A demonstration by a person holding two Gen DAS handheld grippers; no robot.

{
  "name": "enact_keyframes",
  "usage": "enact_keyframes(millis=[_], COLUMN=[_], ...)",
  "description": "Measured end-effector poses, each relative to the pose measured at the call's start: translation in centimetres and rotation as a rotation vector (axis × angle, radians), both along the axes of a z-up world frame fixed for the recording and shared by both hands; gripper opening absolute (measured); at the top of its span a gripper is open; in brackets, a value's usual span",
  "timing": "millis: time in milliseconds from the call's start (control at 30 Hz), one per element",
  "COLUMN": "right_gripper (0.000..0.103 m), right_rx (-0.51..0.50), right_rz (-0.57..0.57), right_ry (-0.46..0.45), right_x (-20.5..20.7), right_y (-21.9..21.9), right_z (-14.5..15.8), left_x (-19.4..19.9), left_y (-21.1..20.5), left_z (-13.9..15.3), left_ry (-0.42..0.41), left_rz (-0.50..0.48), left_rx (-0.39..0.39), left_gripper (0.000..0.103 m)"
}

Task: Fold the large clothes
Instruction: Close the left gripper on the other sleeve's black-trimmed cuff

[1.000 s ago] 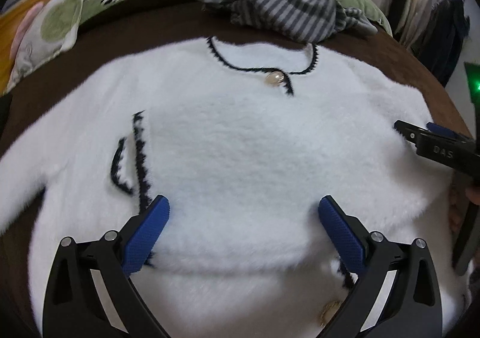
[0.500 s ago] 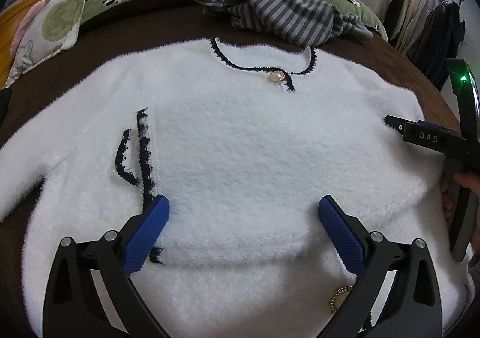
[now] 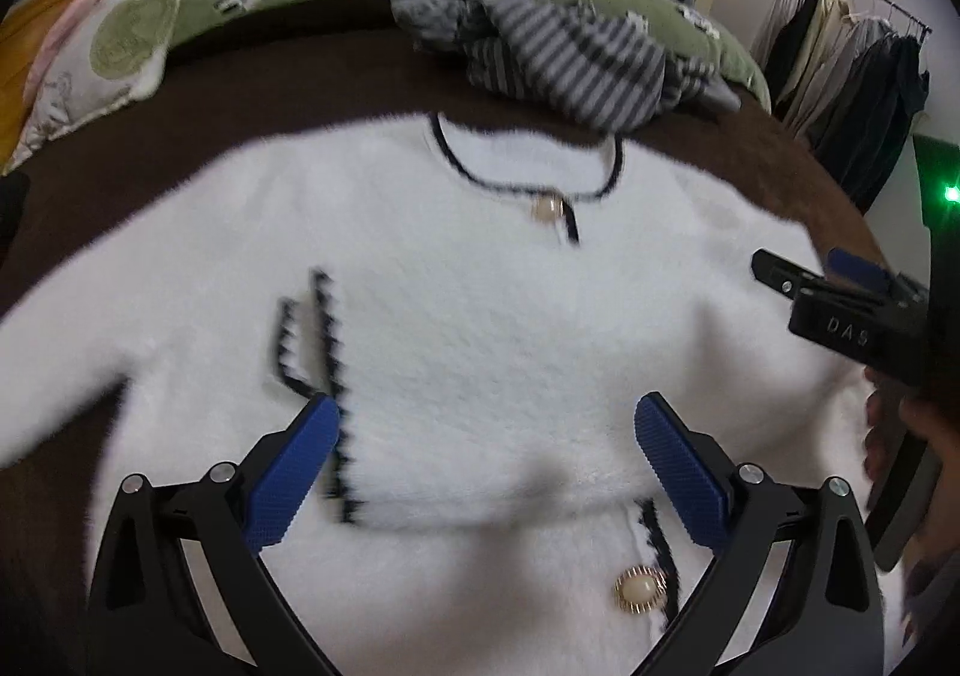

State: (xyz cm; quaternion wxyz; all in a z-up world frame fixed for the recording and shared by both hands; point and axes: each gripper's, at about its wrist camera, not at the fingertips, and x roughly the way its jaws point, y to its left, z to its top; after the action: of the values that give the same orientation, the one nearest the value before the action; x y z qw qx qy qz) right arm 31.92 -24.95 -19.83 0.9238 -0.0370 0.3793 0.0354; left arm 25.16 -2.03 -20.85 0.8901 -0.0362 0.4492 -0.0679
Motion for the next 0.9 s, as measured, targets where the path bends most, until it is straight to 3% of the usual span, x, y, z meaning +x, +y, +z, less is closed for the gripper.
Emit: enact_keyframes(millis=[133, 333, 567, 767, 900], right_gripper=[0.097, 0.097, 0.097, 0.097, 0.097], right_rx=[0.054, 0.063, -0.008, -0.050, -0.048], right_rz=[0.069, 0.190, 0.293, 0.347, 0.350], right_ry=[-0.061, -0.084, -0.082, -0.094, -0.081], right_x=[-1.9, -4.5, -5.8, -5.5, -4.8], right_y=[3.7, 11.3, 18.2, 22.4, 24.4], right_z=[2.5, 4.0, 3.7, 2.9, 2.0], left_x=[-2.8, -6.2, -10.0, -12.0, -12.3], left_y=[4.8, 14.6, 25.8, 32.6, 35.4], left_z=[4.2, 6.5, 4.6, 2.0, 0.1], left_ry=[-0.083, -0.100, -0.040, 0.011, 0.016], left_rz=[0.086, 0.284, 0.450, 0.576, 0.650], left_rx=[-0.029, -0.029, 0.041, 0.041, 0.088], left_gripper=[0.097, 0.097, 0.097, 0.097, 0.097])
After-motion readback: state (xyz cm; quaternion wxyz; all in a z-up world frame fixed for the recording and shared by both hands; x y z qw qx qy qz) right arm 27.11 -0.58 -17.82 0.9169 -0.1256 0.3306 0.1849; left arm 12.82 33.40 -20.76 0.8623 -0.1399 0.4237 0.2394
